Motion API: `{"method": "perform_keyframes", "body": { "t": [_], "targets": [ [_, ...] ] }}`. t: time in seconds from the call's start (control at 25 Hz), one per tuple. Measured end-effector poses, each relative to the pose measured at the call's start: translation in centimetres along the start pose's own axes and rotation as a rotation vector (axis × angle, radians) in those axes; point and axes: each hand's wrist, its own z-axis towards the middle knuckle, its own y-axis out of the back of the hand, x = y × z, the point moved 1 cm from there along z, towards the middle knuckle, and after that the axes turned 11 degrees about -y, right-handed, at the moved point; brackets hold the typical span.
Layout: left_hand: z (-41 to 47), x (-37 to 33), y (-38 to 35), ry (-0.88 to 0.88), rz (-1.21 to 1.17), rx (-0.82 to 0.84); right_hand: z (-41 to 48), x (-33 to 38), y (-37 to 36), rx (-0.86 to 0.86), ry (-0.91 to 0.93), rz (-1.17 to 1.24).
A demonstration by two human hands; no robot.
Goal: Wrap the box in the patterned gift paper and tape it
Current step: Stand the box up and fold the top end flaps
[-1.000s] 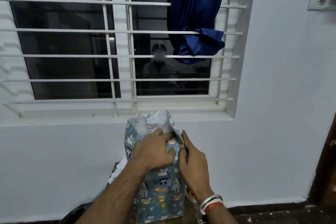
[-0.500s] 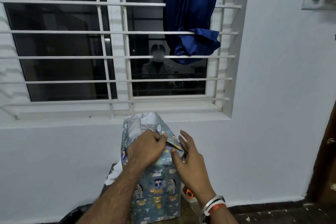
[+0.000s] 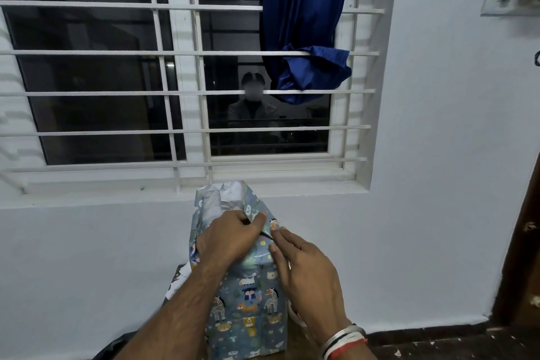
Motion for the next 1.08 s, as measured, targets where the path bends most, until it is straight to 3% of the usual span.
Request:
{"method": "perform_keyframes", "body": {
  "t": [0.12,0.28,0.4,0.56,0.68,0.8,0.84,0.96,1.08],
  "targets": [
    [1.0,-0.2,-0.2,0.074,-0.006,0.037,0.4,-0.3,0.3,-0.035,0.065,-0.096],
    [3.5,-0.6,1.2,0.197,-0.333,-0.014,0.9,-0.4,0.5,-0.032,0.112,-0.145],
    [5.4,-1.7,3.6,0.084,-0.121,-0.028,1.0,-0.7,0.6,-0.036,0.115,-0.144],
    [6.6,-2.2,4.6,0.009,-0.023,0.045,0.8,-0.8,0.4,-0.033,0.111,-0.164],
    [5.6,-2.9,5.7,-0.127,0.048,-0.055,0.8,-0.9,0.3,-0.023,0.127,-0.226],
    [2.5,-3.6,6.4,-0.391,0.192,-0.254,0.6,-0.7,0.3,0.011,0.111,-0.246],
    [1.2,-3.6,5.9,-0.494,0.249,-0.237,0.5,-0.6,0.3,0.031,0.1,-0.247],
    [-2.0,-2.1,2.0,-0.719,0.417,0.044,0.5,-0.5,0.6,0.059,0.096,-0.238],
    [-3.2,0.2,0.1,-0.817,0.403,0.021,0.5,-0.6,1.2,0.078,0.157,-0.217]
  ]
}}
